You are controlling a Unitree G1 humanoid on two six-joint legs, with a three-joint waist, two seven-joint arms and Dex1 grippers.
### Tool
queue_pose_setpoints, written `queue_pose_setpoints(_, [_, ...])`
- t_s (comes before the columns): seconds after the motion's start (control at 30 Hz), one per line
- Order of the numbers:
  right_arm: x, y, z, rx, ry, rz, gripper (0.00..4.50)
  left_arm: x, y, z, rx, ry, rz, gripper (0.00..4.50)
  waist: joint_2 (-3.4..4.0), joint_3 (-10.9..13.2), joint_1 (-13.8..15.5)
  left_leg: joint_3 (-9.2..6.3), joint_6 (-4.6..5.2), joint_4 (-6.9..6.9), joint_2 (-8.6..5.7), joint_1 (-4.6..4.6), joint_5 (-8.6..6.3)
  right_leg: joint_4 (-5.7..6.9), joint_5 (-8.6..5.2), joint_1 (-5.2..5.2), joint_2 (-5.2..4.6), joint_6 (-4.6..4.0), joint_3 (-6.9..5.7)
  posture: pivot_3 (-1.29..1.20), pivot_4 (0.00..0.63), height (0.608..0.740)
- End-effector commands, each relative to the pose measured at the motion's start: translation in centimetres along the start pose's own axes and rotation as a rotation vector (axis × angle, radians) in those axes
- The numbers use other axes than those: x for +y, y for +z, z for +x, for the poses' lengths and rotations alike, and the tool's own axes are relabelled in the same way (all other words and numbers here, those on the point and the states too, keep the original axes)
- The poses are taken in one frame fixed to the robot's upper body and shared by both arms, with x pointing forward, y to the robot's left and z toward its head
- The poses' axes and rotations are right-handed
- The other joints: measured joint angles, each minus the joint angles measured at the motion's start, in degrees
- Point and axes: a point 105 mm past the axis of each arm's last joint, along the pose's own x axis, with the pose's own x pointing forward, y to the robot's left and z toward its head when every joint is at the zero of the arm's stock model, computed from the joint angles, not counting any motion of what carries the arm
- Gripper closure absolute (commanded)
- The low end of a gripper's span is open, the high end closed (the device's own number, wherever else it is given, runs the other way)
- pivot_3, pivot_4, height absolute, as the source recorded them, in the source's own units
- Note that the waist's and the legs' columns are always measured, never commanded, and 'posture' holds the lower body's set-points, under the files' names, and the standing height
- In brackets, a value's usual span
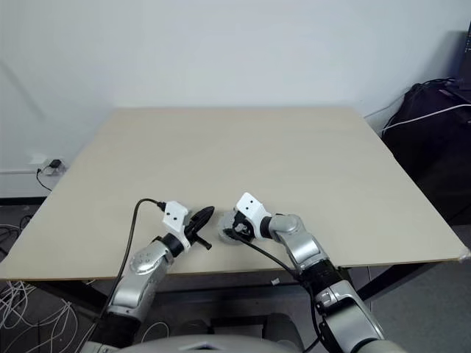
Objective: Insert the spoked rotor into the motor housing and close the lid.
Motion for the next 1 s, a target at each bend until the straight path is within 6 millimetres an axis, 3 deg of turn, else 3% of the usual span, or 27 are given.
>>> queue_pose_setpoints(0.03, [-0.1, -2.2, -0.1, 0.089, -0.024, 0.019, 1.21, 0.7, 0.5, 0.7, 0.012, -0.033, -0.005, 4.5, 0.0, 0.0, 0.0, 0.0, -0.01, 0.0, 0.0, 0.0, 0.0, 0.0, 0.0, 0.0, 0.01, 0.0, 0.0, 0.0, 0.0, 0.74])
queue_pose_setpoints(0.27, [0.0, -2.2, -0.2, 0.086, -0.026, 0.023, 1.21, 1.6, 0.5, 2.0, 0.081, -0.097, -0.034, 4.5, -0.01, 0.0, 0.0, 0.0, -0.08, -0.02, 0.01, -0.01, 0.05, 0.0, 0.0, 0.01, 0.04, 0.01, -0.01, 0.0, 0.0, 0.74])
queue_pose_setpoints(0.57, [0.1, -2.1, -0.3, 0.082, -0.032, 0.026, 1.21, -0.1, 0.3, 2.7, 0.148, -0.249, -0.112, 4.5, -0.02, 0.0, -0.1, 0.0, -0.25, -0.09, 0.0, -0.04, 0.14, -0.02, -0.02, -0.01, 0.05, 0.0, 0.0, 0.0, 0.0, 0.74])
queue_pose_setpoints(1.0, [0.3, -1.9, -0.2, 0.072, -0.028, 0.025, 1.21, -0.8, -1.7, 2.3, 0.256, -0.26, -0.092, 4.5, -0.03, 0.0, 0.0, -0.02, -0.14, -0.14, 0.0, -0.05, 0.08, -0.04, -0.03, -0.03, 0.05, -0.01, 0.01, 0.0, 0.0, 0.74])
